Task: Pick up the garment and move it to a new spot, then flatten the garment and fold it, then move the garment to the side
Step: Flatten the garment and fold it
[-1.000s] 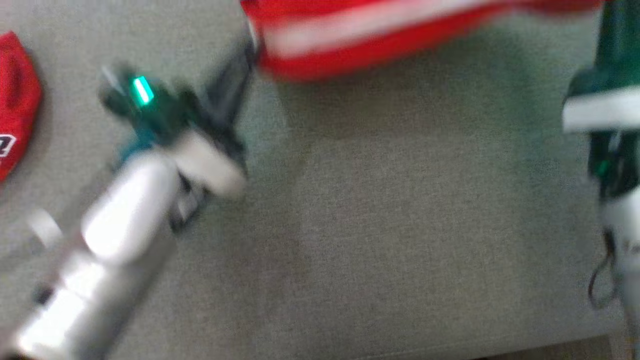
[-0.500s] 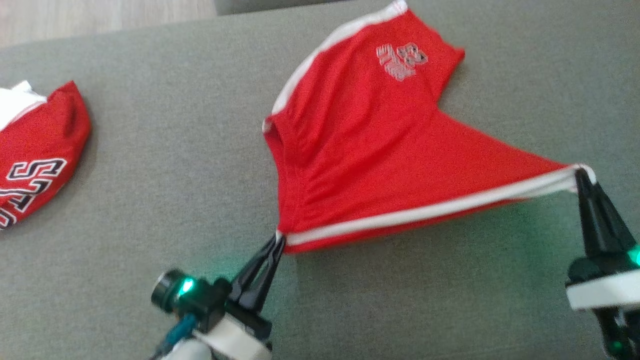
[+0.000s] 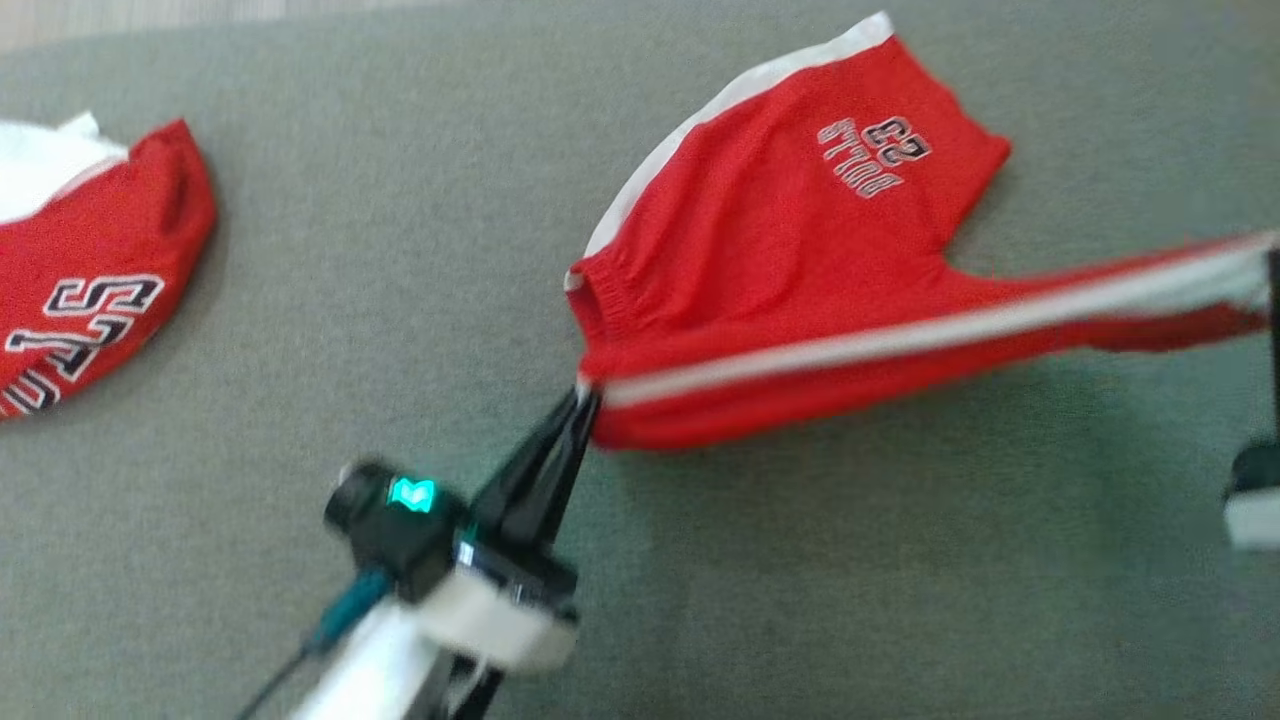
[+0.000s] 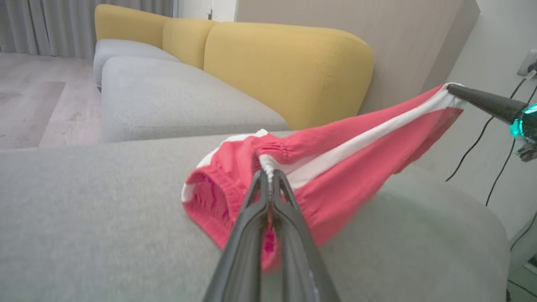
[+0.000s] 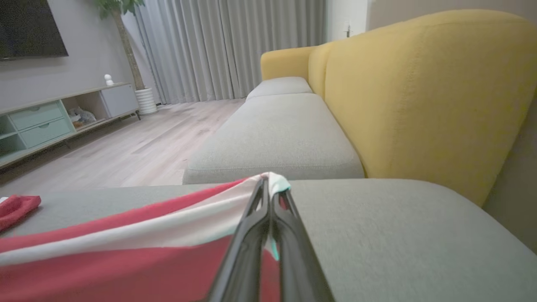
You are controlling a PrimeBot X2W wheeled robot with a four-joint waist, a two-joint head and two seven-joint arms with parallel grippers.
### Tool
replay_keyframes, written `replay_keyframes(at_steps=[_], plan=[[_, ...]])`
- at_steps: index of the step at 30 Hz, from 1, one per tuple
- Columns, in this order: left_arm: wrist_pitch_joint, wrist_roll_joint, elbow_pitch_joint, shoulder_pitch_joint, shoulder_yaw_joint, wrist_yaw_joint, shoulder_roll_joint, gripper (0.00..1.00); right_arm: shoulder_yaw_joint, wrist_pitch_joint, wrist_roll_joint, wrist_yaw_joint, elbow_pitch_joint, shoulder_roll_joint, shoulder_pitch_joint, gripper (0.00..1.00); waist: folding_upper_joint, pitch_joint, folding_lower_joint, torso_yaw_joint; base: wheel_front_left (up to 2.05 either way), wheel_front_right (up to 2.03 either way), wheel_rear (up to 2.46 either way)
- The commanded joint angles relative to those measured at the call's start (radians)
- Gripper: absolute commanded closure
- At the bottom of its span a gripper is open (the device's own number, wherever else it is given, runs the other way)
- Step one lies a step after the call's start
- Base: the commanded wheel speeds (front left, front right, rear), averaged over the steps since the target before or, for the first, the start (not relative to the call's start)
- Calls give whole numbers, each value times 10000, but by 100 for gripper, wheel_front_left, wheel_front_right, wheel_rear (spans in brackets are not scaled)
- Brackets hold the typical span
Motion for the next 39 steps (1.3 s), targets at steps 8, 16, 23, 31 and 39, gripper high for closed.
replay_keyframes(at_steps=[8,16,23,31,39], plan=[[445,-298,574,-2863,413,-149,-655,100,241,1441,-172,-7,642,-1153,-3100,100,-1,1711,-1,1009,0,0,0],[500,-538,1785,-4361,567,-130,-1228,100,2040,2391,569,-7,2393,-2546,-6033,100,-1,2495,-1,1642,0,0,0],[350,-779,2490,-4940,429,-166,-1535,100,3612,2473,707,-7,3986,-2830,-7704,99,-1,2771,-1,1964,0,0,0],[148,-1004,3344,-5314,218,-165,-1727,0,4827,1798,1015,-7,5400,-2833,-8630,0,-1,2825,-1,2083,0,0,0],[-50,-430,3031,-4458,644,914,-1784,0,4777,1193,1747,-7,6158,-3115,-8031,0,-1,2324,-1,2086,0,0,0]])
